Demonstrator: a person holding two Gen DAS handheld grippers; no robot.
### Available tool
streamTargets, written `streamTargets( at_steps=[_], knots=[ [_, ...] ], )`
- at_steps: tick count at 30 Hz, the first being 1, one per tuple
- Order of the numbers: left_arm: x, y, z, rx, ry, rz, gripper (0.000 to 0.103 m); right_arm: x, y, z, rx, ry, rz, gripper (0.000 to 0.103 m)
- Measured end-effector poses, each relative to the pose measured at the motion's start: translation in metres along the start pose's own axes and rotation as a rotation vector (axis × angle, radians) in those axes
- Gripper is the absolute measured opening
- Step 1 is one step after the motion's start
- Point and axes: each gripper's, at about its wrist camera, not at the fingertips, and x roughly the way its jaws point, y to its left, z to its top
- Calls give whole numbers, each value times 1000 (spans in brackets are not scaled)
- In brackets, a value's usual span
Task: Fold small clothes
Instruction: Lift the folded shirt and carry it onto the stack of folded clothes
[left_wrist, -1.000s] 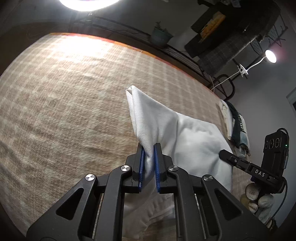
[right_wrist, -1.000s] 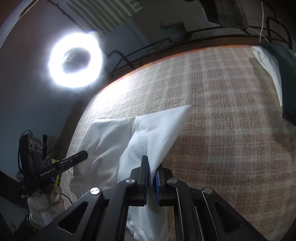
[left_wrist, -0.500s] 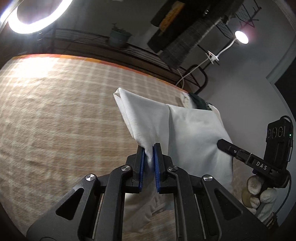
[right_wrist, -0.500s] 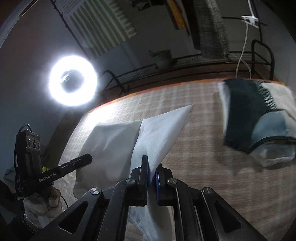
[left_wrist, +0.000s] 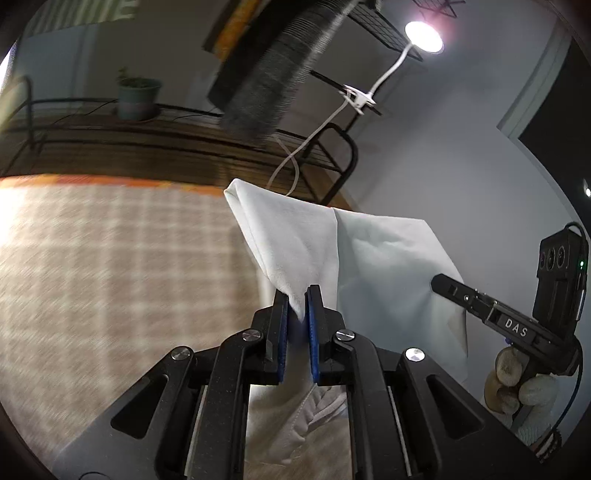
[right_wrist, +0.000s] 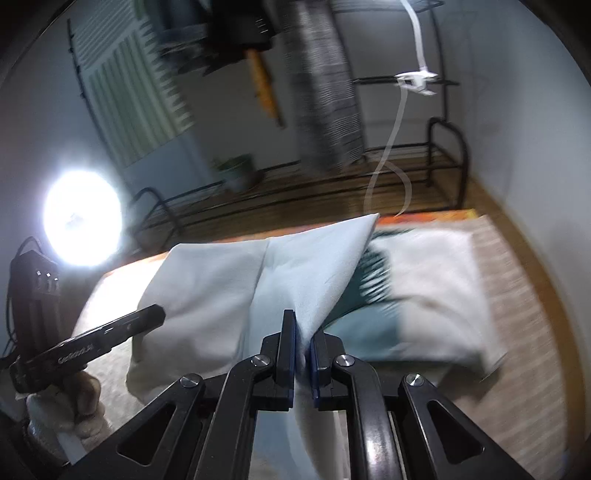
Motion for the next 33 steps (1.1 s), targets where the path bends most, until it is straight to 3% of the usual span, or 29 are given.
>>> streamTargets(
  at_steps=[10,18,23,25,33],
  knots=[
    [84,-41,36,53,-8,16,7,22,-84,54,12,-52,-102,4],
    [120,-35,31,72,18,85,7,62,-115,53,1,-10,-139,4],
    [124,-30,27,89,27,152,8,82,-124,45,-18,27,-245,4],
    [121,-30,26,100,15,176,8,84,-127,45,-15,33,-274,11],
    [81,-32,26,112,-32,178,8,55,-116,46,-13,-7,-283,12]
  ],
)
